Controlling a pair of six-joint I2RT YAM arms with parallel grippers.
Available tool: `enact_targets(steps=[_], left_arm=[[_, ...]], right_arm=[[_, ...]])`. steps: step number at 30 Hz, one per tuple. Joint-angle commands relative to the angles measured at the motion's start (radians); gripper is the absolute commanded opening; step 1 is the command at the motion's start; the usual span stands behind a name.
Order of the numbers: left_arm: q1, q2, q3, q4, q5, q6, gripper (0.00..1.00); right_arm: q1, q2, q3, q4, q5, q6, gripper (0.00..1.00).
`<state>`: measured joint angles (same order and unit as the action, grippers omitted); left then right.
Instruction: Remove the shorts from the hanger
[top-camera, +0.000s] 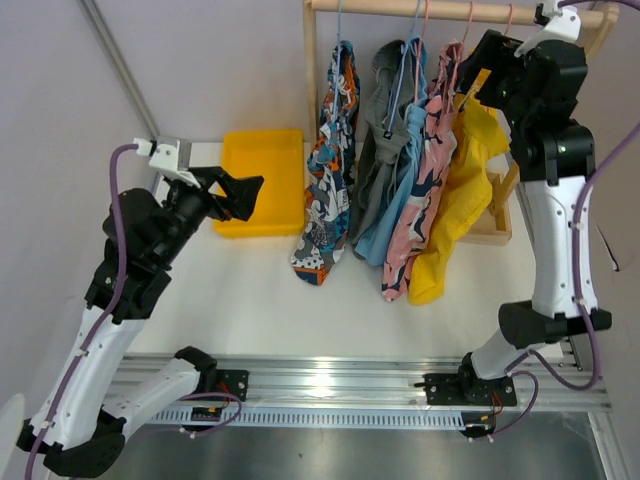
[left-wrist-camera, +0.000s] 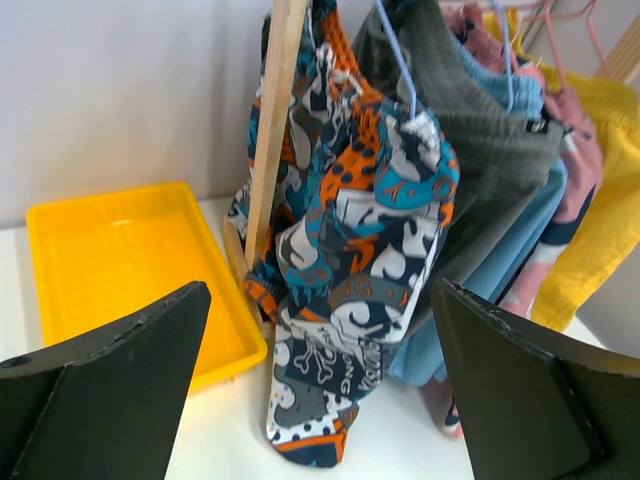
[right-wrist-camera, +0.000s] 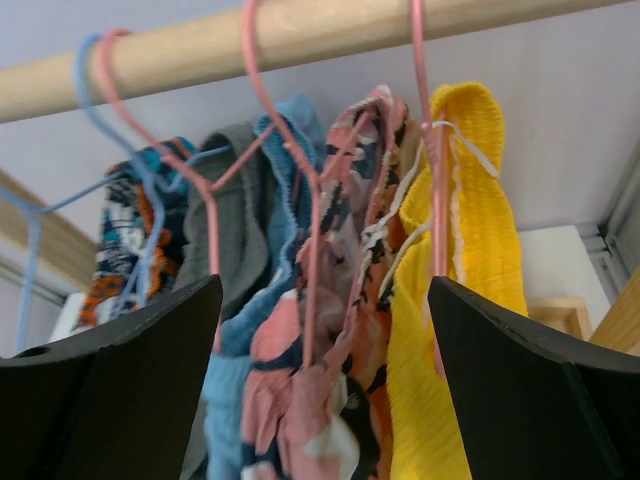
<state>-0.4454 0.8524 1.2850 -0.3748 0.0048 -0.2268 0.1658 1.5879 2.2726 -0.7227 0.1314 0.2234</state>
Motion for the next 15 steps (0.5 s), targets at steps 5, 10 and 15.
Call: enact_targets(steps=[5,10,15], left_arm=[[-0.009,-0.039,-0.136,0.106,0.056,-0.006,0.99],[-0.009,-0.050,-0.170,0.131,0.064,-0.017,0.99],[-0.009,-0.052,-0.181,0.136,0.075,-0.025,0.99]], right_arm=[[-0.037,0.099,0.131,0.022,0.125,-0.065,0.84],[-0.077,0.112,0.088,0.031,0.111,-0.036,0.67],[-0.080,0.124,0.021,0.042,0.100,-0.013,0.63]])
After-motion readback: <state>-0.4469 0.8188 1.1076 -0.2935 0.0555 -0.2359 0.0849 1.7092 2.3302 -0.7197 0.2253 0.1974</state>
